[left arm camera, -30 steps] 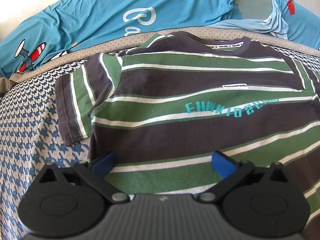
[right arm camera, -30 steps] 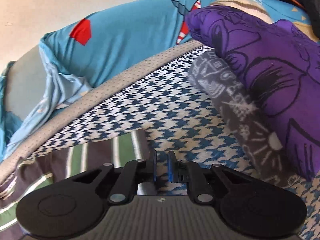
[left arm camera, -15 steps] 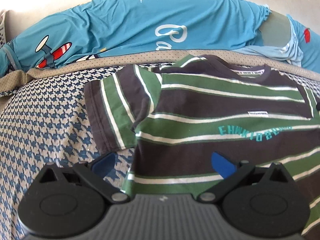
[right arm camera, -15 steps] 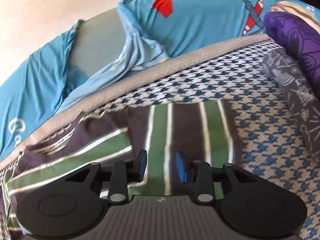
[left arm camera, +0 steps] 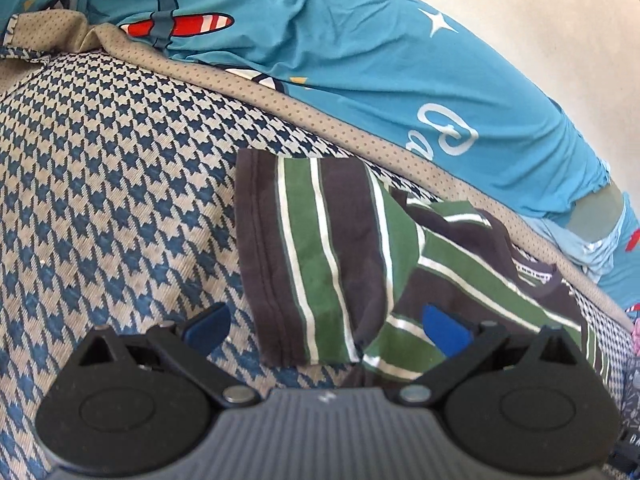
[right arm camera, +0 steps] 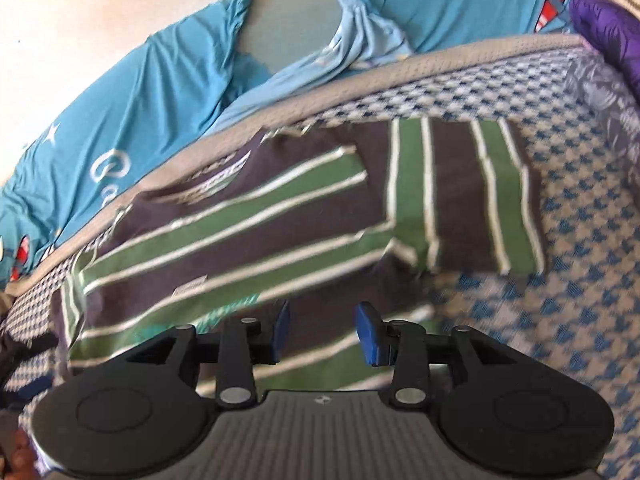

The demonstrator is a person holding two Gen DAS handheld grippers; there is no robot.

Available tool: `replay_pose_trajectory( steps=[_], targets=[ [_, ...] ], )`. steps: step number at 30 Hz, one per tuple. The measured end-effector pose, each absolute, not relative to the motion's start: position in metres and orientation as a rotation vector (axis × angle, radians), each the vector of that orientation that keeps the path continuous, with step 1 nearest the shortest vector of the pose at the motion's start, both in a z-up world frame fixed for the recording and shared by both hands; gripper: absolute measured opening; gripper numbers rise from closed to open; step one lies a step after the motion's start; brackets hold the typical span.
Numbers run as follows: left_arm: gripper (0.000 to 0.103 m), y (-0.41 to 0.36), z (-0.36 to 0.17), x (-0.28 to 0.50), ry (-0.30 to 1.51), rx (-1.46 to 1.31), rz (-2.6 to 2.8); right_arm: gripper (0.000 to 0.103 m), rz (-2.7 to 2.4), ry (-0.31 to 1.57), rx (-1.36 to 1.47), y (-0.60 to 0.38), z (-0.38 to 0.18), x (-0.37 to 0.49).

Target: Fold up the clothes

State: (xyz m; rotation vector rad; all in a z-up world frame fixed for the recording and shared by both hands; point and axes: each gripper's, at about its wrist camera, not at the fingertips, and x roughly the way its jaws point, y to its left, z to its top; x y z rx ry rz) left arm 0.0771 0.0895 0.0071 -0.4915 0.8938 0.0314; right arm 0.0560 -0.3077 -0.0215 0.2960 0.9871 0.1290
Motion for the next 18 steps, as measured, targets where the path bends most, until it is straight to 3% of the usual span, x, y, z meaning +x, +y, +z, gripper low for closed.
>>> replay_pose_trajectory(
  steps=[5, 18],
  targets=[
    [0.079, 0.106, -0.005, 0.087, 0.918, -0.611, 0.002, 0.036, 0.157, 1.039, 0.302, -0.296, -0.030, 0.057],
    [0.076, 0.117, -0.008, 0.090, 0.970, -0.663, 0.068, 0.037, 0.177, 1.070, 0.300, -0.286, -0.038, 0.067]
  ],
)
